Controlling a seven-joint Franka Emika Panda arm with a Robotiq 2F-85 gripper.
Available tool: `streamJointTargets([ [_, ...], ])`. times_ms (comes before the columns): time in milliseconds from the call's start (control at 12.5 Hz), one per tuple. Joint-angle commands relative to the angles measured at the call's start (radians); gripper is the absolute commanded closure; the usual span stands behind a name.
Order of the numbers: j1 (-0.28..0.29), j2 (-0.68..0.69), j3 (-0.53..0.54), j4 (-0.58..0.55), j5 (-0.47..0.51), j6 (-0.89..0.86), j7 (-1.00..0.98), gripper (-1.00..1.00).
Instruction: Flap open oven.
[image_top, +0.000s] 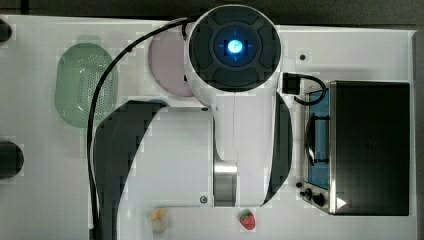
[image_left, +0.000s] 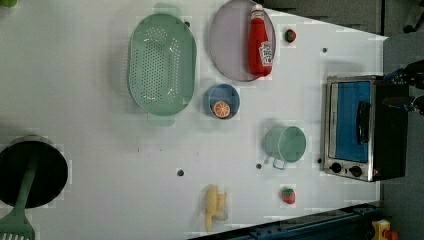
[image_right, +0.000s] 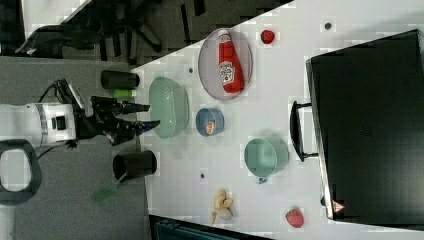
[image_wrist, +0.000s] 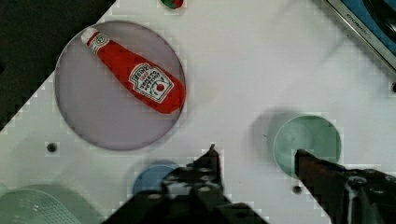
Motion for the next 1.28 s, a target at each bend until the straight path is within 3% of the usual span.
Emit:
streamJointTargets([
  [80,-0.039,-0.346,-0.037,-0.227,0.037,-0.141,0.057,-0.6],
  [240,-0.039,-0.346,-0.037,-0.227,0.037,-0.141,0.057,-0.99],
  [400,-0.039,-0.346,-0.037,-0.227,0.037,-0.14,0.057,-1.0],
  [480,-0.039,-0.347,-0.037,-0.227,0.037,-0.14,0.057,-0.89],
  [960,-0.044,-0.342,-0.048,-0.234,0.036,-0.14,0.057,0.56],
  [1040,-0.046,-0.339,-0.054,-0.242,0.034,-0.14,0.057,0.65],
  [1280,-0.055,-0.315,-0.079,-0.264,0.031,-0.115,0.037,0.65],
])
